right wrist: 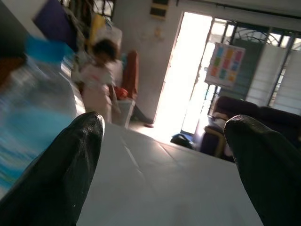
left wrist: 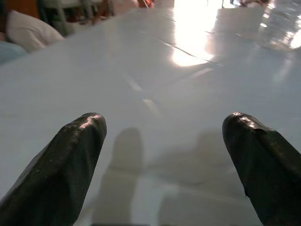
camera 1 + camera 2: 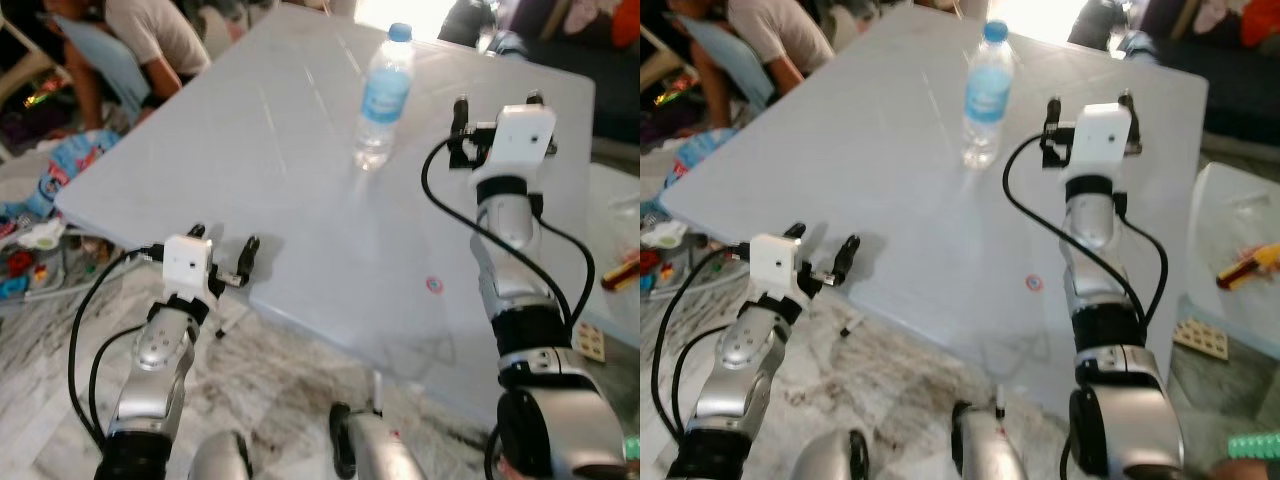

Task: Restocking fridge

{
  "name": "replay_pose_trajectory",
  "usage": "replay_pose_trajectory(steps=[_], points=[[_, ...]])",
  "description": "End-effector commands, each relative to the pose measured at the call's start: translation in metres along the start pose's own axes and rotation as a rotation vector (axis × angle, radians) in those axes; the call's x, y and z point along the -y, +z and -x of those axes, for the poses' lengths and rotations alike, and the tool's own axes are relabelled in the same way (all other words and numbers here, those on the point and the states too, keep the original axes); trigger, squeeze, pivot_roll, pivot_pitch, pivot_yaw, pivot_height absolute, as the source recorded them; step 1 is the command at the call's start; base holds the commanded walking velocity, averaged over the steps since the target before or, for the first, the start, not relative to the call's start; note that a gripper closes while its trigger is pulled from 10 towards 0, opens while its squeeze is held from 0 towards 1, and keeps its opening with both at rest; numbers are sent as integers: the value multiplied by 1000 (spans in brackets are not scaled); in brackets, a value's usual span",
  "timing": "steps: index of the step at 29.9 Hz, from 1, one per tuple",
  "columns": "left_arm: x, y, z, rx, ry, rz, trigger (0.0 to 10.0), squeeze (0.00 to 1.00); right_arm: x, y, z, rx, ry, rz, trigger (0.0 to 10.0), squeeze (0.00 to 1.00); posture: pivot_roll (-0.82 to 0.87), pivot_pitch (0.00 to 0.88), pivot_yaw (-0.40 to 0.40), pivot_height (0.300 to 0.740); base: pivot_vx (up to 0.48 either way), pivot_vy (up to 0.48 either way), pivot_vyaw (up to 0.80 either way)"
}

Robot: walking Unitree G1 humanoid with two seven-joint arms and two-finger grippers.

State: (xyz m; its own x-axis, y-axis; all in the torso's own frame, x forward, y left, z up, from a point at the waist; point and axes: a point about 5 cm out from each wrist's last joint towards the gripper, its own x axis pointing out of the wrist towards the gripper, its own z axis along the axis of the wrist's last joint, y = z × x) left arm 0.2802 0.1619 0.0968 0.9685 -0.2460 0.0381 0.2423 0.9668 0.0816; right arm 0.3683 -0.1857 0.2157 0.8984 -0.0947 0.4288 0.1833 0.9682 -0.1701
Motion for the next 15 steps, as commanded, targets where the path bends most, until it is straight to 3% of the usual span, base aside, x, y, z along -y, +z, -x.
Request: replay_pose_trajectory(steps=[1,10,15], points=[[-4,2,2,4,7,-13,10000,0,-5,6,-4,33,22,-14,10000,0,23,147,-29,740,0,0,0],[-3,3,2,9,7,-19,10000,0,-9,-2,6,18,40,-28,10000,0,22,149,-28,740,0,0,0],[-4,4,2,16,11,-23,10000,0,-1,4,2,53,-13,6,10000,0,21,147,-26,740,0,0,0]])
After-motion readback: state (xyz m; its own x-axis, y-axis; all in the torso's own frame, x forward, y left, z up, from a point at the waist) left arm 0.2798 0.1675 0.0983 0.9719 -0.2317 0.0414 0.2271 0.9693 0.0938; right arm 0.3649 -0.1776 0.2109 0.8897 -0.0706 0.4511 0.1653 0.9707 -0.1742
